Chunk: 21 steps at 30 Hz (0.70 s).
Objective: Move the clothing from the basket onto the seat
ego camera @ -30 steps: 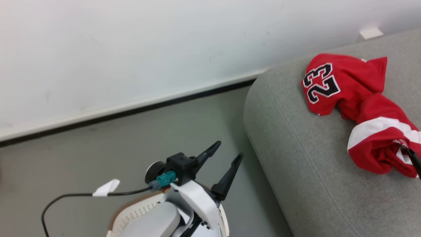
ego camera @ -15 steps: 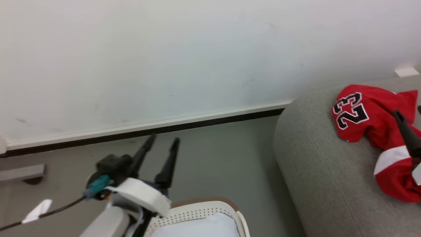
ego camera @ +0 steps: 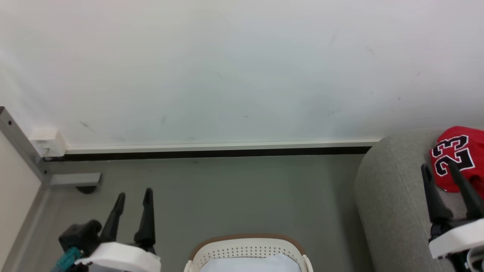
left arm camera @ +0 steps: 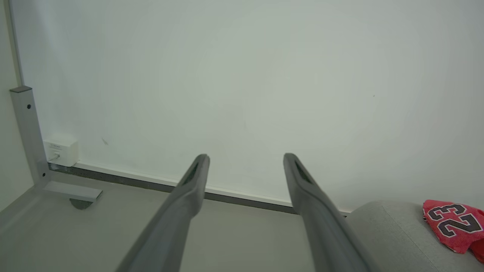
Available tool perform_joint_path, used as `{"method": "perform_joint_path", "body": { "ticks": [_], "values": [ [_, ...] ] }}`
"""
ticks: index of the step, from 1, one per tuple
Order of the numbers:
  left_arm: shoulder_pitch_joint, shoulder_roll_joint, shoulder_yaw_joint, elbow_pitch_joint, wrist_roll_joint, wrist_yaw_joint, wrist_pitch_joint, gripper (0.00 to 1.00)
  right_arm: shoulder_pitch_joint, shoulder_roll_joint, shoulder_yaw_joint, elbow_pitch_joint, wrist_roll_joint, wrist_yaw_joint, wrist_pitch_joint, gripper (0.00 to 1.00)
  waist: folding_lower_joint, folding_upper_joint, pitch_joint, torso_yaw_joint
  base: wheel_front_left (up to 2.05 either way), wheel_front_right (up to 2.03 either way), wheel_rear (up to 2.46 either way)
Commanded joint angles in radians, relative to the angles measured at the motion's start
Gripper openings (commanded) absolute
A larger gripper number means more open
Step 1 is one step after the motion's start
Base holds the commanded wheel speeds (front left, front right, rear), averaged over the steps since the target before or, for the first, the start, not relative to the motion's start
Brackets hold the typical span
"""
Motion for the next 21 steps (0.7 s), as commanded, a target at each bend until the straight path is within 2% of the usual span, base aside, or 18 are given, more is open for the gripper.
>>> {"method": "perform_joint_path", "body": {
  "ticks": [1, 3, 8, 14, 21],
  "values": [
    [0.030, -0.016, 0.025, 0.011, 0.033, -0.003, -0.001, 1.00, 0.042, 0.028, -0.026, 0.010, -0.024, -0.002, -0.016, 1.00, 0.0001, 0.0000, -0.015, 0.024, 0.00, 0.00, 0.00],
    [0.054, -0.039, 0.057, 0.024, 0.069, -0.007, -0.001, 1.00, 0.079, 0.086, -0.052, 0.013, -0.023, -0.002, -0.028, 1.00, 0.0001, 0.0000, -0.021, 0.032, 0.00, 0.00, 0.00],
    [0.091, -0.094, 0.132, 0.064, 0.134, -0.053, -0.001, 1.00, 0.137, 0.147, -0.059, 0.034, -0.138, -0.002, -0.044, 1.00, 0.0001, 0.0000, -0.018, 0.033, 0.00, 0.00, 0.00],
    [0.094, -0.135, 0.190, 0.085, 0.233, -0.104, -0.001, 1.00, 0.163, 0.216, -0.100, 0.040, -0.249, -0.002, -0.051, 1.00, 0.0001, 0.0000, -0.007, 0.020, 0.00, 0.00, 0.00],
    [0.083, -0.171, 0.228, 0.101, 0.294, -0.148, -0.001, 1.00, 0.161, 0.260, -0.119, 0.020, -0.292, -0.002, -0.052, 1.00, 0.0001, 0.0000, -0.002, -0.001, 0.00, 0.00, 0.00]
  ]
}}
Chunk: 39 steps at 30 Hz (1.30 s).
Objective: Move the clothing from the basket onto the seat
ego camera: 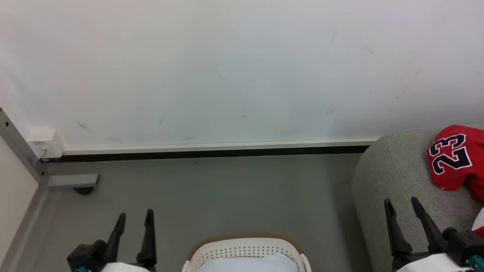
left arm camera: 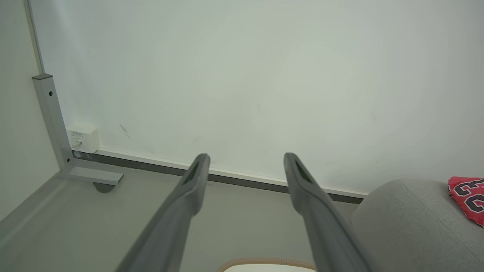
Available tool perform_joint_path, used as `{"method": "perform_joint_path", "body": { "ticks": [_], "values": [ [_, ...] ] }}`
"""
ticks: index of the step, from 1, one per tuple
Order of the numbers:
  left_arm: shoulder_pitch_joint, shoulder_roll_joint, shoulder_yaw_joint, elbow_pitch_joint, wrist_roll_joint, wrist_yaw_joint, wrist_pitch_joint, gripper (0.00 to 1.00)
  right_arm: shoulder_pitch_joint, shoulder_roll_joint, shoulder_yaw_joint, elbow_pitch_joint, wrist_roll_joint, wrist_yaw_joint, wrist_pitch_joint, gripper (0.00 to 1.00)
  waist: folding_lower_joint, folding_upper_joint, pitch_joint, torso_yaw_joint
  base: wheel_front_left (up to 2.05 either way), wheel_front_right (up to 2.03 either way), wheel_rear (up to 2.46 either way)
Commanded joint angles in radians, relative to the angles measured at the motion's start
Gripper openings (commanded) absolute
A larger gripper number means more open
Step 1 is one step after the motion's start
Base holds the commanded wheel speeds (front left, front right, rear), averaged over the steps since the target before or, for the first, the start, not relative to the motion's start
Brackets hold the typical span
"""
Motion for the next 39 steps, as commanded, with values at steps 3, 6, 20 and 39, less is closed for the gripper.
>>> {"method": "perform_joint_path", "body": {
  "ticks": [3, 6, 20, 39],
  "values": [
    [-0.008, -0.011, 0.014, 0.010, 0.032, -0.018, -0.001, 1.00, 0.000, 0.008, 0.003, -0.005, -0.012, -0.002, -0.003, 1.00, 0.0000, 0.0000, 0.000, -0.009, 0.00, 0.00, 0.00],
    [-0.013, -0.017, 0.024, 0.017, 0.039, -0.028, -0.001, 1.00, 0.002, 0.008, 0.006, -0.003, -0.015, -0.002, -0.003, 1.00, 0.0000, 0.0000, 0.000, -0.013, 0.00, 0.00, 0.00],
    [-0.022, -0.027, 0.043, 0.034, 0.060, -0.052, -0.001, 1.00, -0.010, 0.004, 0.015, 0.014, -0.010, -0.002, -0.003, 1.00, 0.0000, 0.0000, 0.003, -0.022, 0.00, 0.00, 0.00],
    [-0.007, -0.036, 0.060, 0.057, -0.152, -0.056, 0.064, 0.00, 0.019, 0.024, -0.020, 0.021, 0.176, 0.000, 0.062, 0.00, 0.0000, 0.0000, 0.007, -0.021, 0.00, 0.00, 0.00]
  ]
}}
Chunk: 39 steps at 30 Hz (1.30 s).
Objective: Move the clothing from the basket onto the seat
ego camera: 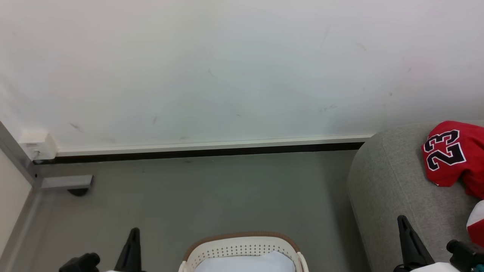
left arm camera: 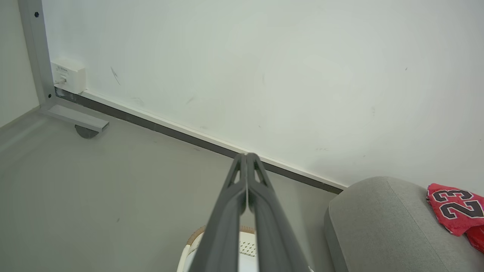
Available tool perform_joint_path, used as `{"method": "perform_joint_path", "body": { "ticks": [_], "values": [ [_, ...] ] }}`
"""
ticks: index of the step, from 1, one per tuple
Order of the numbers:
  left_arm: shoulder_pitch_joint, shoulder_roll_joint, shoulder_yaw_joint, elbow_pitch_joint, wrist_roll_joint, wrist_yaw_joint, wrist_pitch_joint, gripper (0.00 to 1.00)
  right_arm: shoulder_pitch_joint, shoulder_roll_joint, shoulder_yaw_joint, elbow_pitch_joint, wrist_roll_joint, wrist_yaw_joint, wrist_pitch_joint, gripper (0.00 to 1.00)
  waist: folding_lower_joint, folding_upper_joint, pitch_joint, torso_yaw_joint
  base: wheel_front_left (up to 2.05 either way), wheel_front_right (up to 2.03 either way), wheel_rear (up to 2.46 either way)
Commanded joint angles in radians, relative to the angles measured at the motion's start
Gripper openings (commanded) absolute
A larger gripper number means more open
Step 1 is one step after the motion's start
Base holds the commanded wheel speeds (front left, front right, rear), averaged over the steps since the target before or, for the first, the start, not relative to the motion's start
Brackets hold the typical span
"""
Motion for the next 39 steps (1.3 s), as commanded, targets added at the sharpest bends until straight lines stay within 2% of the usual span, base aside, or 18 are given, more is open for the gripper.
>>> {"method": "perform_joint_path", "body": {
  "ticks": [1, 20, 39],
  "values": [
    [-0.024, 0.004, 0.006, -0.021, -0.048, -0.004, 0.008, 0.00, -0.018, -0.002, -0.013, -0.025, 0.040, 0.000, 0.008, 0.00, 0.0000, 0.0000, 0.001, 0.001, 0.00, 0.00, 0.00],
    [-0.033, 0.007, 0.028, -0.048, -0.340, -0.010, 0.084, 0.00, -0.020, 0.017, -0.070, -0.055, 0.302, -0.001, 0.086, 0.00, 0.0000, 0.0000, 0.008, 0.008, 0.00, 0.00, 0.00],
    [-0.042, 0.009, 0.049, -0.068, -0.577, -0.015, 0.150, 0.00, -0.022, 0.034, -0.118, -0.079, 0.514, -0.001, 0.151, 0.00, 0.0000, 0.0000, 0.016, 0.015, 0.00, 0.00, 0.00]
  ]
}}
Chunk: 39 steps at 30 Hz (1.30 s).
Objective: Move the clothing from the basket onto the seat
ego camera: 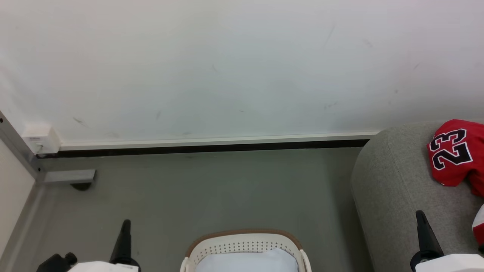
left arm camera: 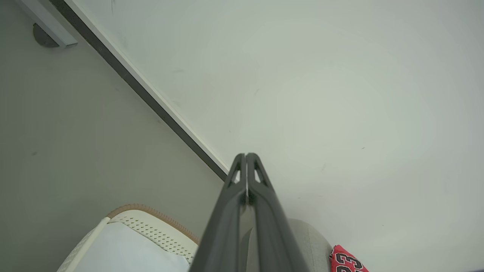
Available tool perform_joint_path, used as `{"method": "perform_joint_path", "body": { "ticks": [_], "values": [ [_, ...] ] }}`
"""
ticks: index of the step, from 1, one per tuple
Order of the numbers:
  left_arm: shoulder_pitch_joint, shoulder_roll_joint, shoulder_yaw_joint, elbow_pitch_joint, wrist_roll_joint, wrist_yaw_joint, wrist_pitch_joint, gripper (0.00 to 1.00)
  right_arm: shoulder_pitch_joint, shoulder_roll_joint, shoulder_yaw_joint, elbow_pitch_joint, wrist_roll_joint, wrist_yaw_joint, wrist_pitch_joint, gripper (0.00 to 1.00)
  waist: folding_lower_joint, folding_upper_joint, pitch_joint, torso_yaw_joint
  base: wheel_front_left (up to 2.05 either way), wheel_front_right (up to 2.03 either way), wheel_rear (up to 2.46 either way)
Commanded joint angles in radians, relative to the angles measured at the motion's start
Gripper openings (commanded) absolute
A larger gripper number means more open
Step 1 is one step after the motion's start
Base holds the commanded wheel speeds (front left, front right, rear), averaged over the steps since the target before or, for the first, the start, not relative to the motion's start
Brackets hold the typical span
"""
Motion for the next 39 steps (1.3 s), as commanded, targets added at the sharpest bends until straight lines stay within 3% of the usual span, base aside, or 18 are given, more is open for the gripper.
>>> {"method": "perform_joint_path", "body": {
  "ticks": [1, 39],
  "values": [
    [-0.022, 0.008, 0.006, -0.017, -0.040, -0.005, 0.011, 0.00, -0.020, 0.000, -0.013, -0.019, 0.033, -0.001, 0.009, 0.00, 0.0000, 0.0000, 0.001, 0.001, 0.00, 0.00, 0.00],
    [-0.034, 0.011, 0.037, -0.045, -0.390, -0.012, 0.107, 0.00, -0.021, 0.023, -0.082, -0.053, 0.348, -0.001, 0.106, 0.00, 0.0000, 0.0000, 0.016, 0.015, 0.00, 0.00, 0.00]
  ]
}}
